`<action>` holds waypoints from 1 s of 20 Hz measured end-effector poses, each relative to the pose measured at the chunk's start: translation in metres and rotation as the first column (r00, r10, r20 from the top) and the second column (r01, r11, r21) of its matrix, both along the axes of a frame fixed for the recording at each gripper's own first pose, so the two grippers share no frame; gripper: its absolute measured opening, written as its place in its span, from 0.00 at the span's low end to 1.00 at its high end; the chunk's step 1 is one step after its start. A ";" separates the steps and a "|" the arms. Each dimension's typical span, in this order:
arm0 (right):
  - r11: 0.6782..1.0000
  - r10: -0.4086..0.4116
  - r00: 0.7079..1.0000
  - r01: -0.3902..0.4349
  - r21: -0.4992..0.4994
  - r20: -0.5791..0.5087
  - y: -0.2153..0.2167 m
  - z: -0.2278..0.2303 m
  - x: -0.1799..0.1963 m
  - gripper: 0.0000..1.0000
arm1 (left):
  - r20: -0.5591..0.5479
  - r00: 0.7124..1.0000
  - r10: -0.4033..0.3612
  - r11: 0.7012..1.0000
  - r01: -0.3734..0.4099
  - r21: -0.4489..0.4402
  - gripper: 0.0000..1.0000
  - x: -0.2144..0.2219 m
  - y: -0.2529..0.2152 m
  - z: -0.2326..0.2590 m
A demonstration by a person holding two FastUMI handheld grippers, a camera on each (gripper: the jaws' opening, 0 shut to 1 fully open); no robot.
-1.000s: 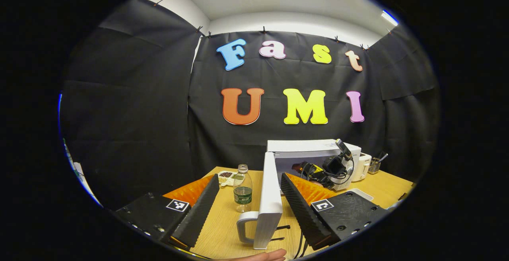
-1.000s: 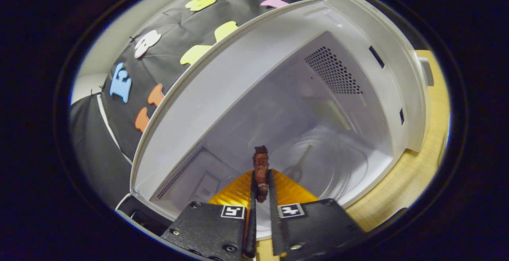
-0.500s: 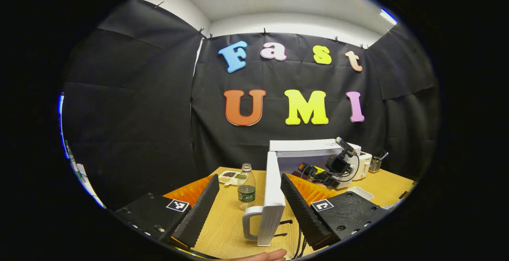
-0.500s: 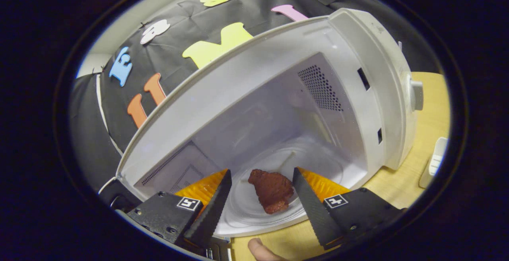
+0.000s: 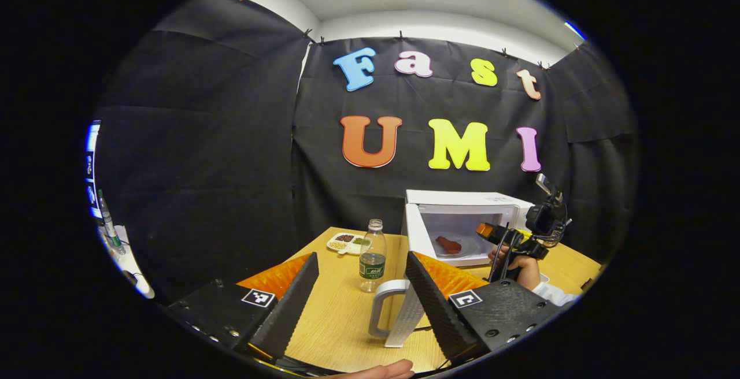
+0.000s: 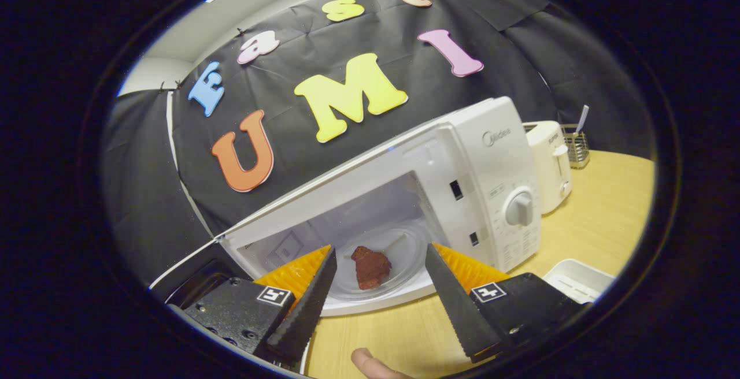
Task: Open the microwave oven with the left hand, put the food in, and close the microwave oven.
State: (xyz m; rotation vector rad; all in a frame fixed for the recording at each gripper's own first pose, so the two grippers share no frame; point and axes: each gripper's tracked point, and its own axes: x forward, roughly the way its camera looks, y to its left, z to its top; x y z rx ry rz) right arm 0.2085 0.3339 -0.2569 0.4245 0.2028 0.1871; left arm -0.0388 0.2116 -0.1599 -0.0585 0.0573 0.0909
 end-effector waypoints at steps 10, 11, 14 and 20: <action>0.977 0.020 0.998 -0.006 -0.212 0.062 -0.089 0.082 -0.121 0.98 | -0.048 0.996 0.080 0.996 -0.078 0.052 0.93 -0.017 0.023 -0.024; 0.976 0.027 0.996 -0.009 -0.217 0.081 -0.096 0.093 -0.136 0.98 | -0.059 0.995 0.083 0.995 -0.079 0.066 0.74 -0.015 0.025 -0.028; 0.971 0.022 0.992 0.009 -0.240 0.127 -0.129 0.119 -0.175 0.98 | -0.063 0.990 0.124 0.990 -0.119 0.068 0.06 -0.018 0.042 -0.036; 0.957 -0.034 0.973 0.097 -0.272 0.227 -0.188 0.166 -0.223 0.98 | -0.079 0.995 0.068 0.997 -0.070 -0.023 0.11 -0.007 0.041 -0.054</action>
